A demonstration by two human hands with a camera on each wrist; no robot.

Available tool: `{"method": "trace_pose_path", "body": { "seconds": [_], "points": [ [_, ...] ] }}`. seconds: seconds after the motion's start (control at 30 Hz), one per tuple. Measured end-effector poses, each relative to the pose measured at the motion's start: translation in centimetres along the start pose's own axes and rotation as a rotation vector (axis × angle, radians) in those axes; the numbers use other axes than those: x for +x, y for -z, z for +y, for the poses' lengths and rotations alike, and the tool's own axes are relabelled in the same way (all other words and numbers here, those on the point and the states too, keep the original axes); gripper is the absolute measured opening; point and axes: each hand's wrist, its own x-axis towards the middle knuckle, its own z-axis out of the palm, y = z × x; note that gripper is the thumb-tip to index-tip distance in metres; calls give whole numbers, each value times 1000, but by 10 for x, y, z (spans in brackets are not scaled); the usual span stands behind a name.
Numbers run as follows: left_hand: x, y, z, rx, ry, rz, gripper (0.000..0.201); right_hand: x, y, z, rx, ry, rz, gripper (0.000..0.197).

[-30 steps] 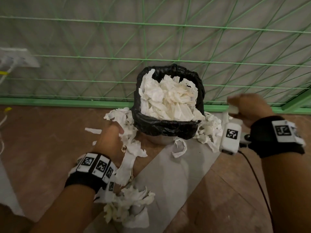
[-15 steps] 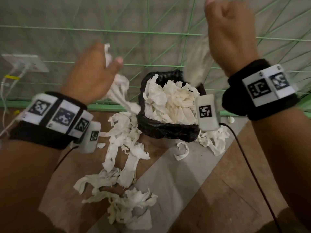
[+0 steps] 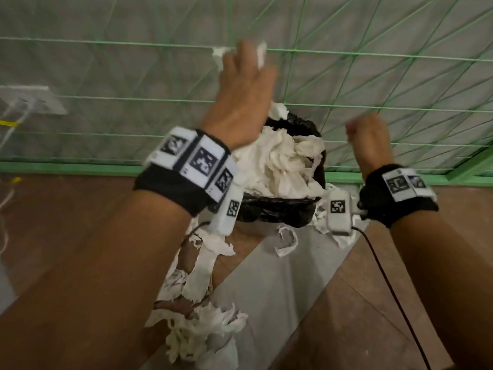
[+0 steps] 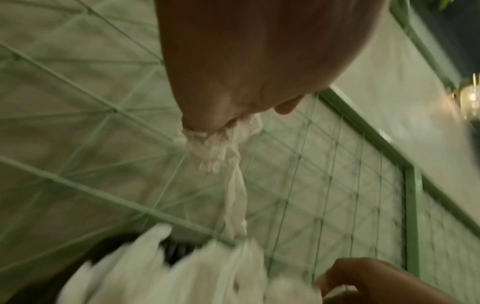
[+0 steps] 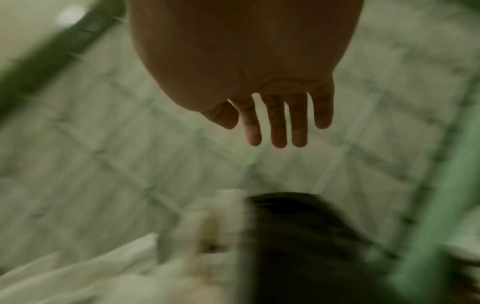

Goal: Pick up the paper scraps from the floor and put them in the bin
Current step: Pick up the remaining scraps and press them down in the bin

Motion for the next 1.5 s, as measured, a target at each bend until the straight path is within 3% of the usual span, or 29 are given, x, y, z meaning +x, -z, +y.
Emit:
{"method": "trace_pose_path", "body": {
  "seconds": [0.07, 0.13, 0.2, 0.33, 0.4, 0.47, 0.67, 0.77, 0.87, 0.93, 1.07, 1.17, 1.23, 1.33, 1.4, 1.5],
  "points": [
    [-15, -25, -5, 124, -32, -203, 38, -2, -21, 55, -173, -225, -170, 36],
    [-32, -55, -22, 226, -70, -420, 29, -23, -48, 104, -372, -306, -421, 36],
    [-37, -65, -32, 291, -10, -551, 33, -50, -70, 142, -488, -343, -590, 43],
    [-44, -74, -36, 252, 21, -480, 47, -80, -93, 170, -607, -231, -743, 54],
    [-44, -69, -36, 125, 39, -424, 39, -83, -98, 170, -596, -208, -646, 45],
    [-43, -60, -33, 55, 51, -410, 47, -82, -97, 166, -657, -172, -538, 40],
    [-39, -41, -32, -357, -5, -266, 67, -57, -67, 142, -628, -200, -464, 22],
    [-42, -45, -37, -336, -14, -175, 61, -39, -39, 123, -501, -229, -424, 29],
    [-45, -50, -45, -167, -2, -24, 50, -21, -6, 92, -440, -180, -374, 23],
    [-47, -45, -49, -112, 58, 95, 46, -8, 15, 71, -317, -141, -276, 28],
    [-56, -34, -78, -349, 256, 304, 31, -4, 53, 9, 168, -138, -129, 34],
    [-77, -47, -125, -377, 485, 375, 25, -9, 80, -52, 367, 12, 57, 36],
    [-103, -67, -158, -216, 595, 227, 24, -14, 88, -86, 534, 112, 97, 34],
    [-160, -102, -196, 47, 634, -178, 41, -22, 77, -119, 628, 226, 74, 34],
    [-195, -126, -214, 370, 562, -471, 64, -25, 56, -127, 514, 313, 57, 26],
    [-227, -147, -216, 308, 620, -684, 81, -33, 18, -122, 118, 364, -121, 31]
  ]
}}
